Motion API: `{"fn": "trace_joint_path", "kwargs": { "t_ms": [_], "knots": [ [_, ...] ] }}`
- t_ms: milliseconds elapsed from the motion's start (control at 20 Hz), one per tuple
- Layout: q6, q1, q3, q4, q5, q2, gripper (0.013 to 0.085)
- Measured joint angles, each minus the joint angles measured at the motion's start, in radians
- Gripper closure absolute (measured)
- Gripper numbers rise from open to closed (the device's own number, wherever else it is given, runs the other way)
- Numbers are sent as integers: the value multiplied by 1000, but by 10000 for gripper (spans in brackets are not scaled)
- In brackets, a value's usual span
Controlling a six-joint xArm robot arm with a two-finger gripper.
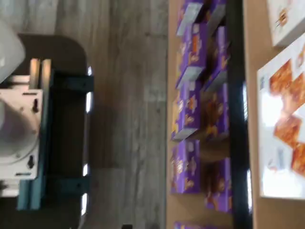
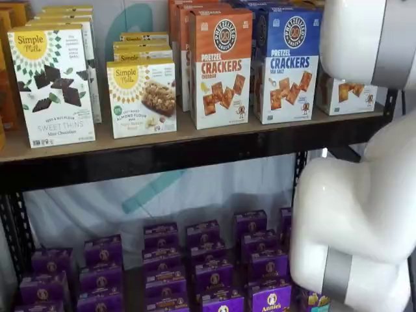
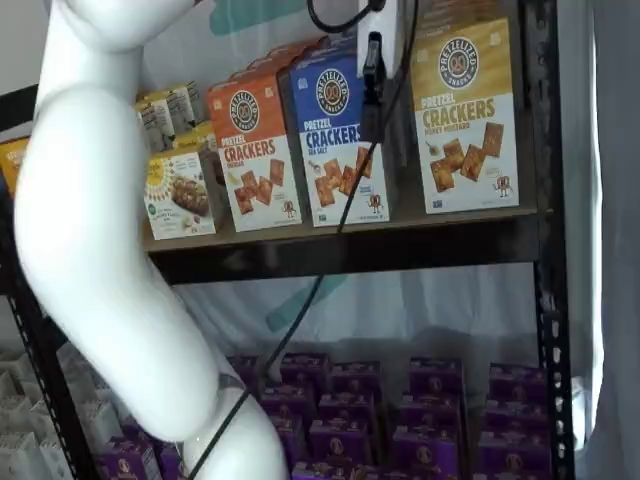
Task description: Retrieve the yellow and white box located on the top shelf, the sixth one from the left
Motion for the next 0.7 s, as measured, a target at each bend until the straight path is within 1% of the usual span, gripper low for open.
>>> {"fn": "trace_joint_path", "kwargs": {
  "t_ms": [100,300,400,450,500,700],
  "knots": [
    [-3,-37,16,75,-16,-14,130],
    [-3,-89,25,183,-37,-26,130],
    [0,-127,38,262,-55,-35,130],
    [1,-141,42,293,-66,-39,130],
    [2,-153,45,319,-75,-42,130],
    [9,-186,26,388,-92,-31,130]
  ]
}}
